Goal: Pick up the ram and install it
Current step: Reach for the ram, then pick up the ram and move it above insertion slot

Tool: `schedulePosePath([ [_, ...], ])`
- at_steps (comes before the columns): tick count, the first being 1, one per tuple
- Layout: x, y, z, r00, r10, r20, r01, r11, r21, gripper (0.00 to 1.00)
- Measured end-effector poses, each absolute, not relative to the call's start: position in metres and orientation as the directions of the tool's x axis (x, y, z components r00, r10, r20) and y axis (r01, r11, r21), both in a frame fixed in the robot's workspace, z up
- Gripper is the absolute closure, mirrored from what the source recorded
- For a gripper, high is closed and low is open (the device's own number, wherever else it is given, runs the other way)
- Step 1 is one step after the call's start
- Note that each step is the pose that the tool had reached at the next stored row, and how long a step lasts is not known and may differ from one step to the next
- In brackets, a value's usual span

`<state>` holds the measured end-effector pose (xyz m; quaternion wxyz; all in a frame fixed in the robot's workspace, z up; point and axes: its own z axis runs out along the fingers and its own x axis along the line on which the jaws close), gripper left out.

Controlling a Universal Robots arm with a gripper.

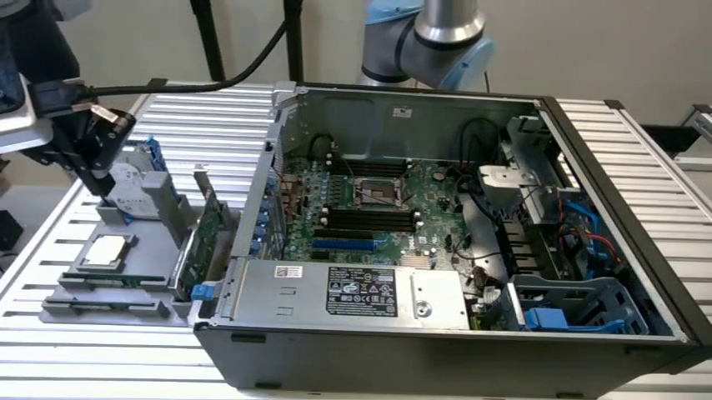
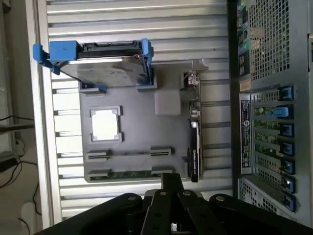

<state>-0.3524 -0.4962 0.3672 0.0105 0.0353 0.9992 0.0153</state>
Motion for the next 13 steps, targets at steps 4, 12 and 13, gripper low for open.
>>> schedulePosePath([
  [4, -0.365, -0.500, 0.364, -0.997, 0.071, -0.020, 0.070, 0.997, 0.029, 1.00],
  [12, -0.394, -0.505, 0.358, -0.997, 0.071, -0.017, 0.070, 0.997, 0.023, 1.00],
  [13, -0.397, -0.506, 0.358, -0.997, 0.071, -0.016, 0.070, 0.997, 0.022, 1.00],
])
